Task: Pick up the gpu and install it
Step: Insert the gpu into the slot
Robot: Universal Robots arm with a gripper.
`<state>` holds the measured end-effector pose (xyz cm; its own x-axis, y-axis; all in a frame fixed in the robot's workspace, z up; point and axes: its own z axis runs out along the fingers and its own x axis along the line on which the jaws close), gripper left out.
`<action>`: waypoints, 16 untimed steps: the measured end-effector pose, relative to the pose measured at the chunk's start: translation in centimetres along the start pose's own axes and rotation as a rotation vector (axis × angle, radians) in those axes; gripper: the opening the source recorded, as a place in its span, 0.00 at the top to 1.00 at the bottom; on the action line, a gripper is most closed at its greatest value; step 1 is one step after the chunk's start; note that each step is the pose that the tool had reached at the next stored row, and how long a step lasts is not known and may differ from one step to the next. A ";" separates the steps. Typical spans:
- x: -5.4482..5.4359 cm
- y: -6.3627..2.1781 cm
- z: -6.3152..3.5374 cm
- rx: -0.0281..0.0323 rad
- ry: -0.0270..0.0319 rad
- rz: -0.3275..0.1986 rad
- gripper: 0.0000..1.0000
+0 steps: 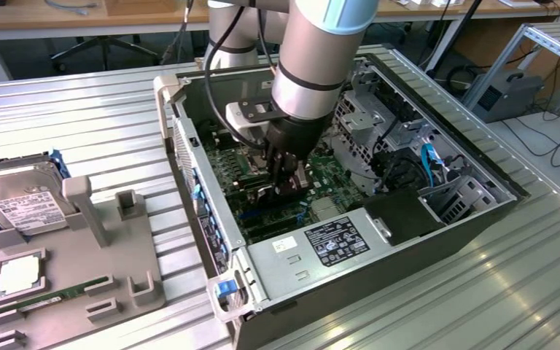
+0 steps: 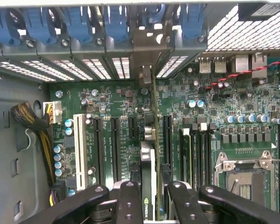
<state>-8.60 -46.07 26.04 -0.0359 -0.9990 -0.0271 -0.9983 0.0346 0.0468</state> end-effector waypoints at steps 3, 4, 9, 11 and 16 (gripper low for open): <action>0.0 0.01 0.03 -0.0002 0.0004 0.000 0.73; 0.0 0.00 0.04 0.0000 0.0001 0.000 0.73; 0.0 0.00 0.19 0.0001 -0.0003 0.000 0.73; 0.0 0.00 0.17 0.0000 0.0001 0.000 0.73; 0.0 0.03 0.04 0.0001 -0.0001 0.001 0.73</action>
<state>-8.63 -46.06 26.00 -0.0367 -0.9990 -0.0271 -0.9983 0.0354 0.0468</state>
